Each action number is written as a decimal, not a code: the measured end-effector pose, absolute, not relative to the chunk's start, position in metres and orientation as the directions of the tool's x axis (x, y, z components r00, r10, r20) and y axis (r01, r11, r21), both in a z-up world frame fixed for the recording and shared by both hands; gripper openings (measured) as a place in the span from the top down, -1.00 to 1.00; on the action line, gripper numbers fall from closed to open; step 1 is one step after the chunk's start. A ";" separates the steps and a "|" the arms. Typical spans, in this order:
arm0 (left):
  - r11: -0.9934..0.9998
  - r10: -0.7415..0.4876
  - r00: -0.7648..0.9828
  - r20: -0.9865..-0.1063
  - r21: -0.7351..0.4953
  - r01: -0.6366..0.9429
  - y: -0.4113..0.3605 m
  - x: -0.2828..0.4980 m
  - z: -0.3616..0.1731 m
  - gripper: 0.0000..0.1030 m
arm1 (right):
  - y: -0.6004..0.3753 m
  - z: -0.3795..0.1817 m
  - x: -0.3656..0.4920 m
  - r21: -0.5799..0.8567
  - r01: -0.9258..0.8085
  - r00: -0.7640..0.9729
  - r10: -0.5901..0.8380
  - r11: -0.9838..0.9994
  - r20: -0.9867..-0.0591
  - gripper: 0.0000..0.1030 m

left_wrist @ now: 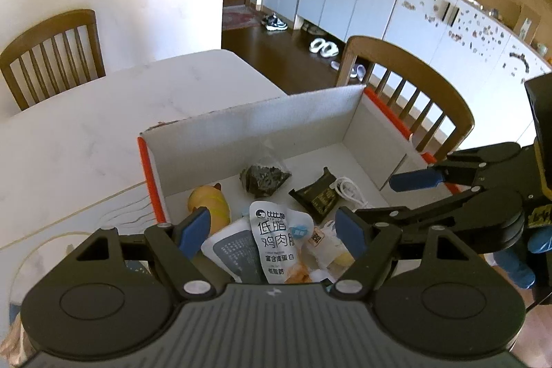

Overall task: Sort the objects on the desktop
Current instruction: 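Lower sausage packet into box and open left gripper while right gripper releases cable, then withdraw both grippers from the box back over the table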

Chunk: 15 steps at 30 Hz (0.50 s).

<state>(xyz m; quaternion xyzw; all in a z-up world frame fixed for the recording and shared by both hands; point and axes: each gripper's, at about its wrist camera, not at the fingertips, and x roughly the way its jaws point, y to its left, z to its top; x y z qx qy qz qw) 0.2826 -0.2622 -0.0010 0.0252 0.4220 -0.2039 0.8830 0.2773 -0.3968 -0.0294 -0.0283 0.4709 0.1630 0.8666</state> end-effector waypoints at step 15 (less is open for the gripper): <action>0.914 -0.365 0.609 -0.704 -0.147 0.377 -0.218 0.245 0.024 -0.60 | -0.375 -0.004 0.247 0.115 -0.287 0.542 0.260 0.951 -0.800 -0.39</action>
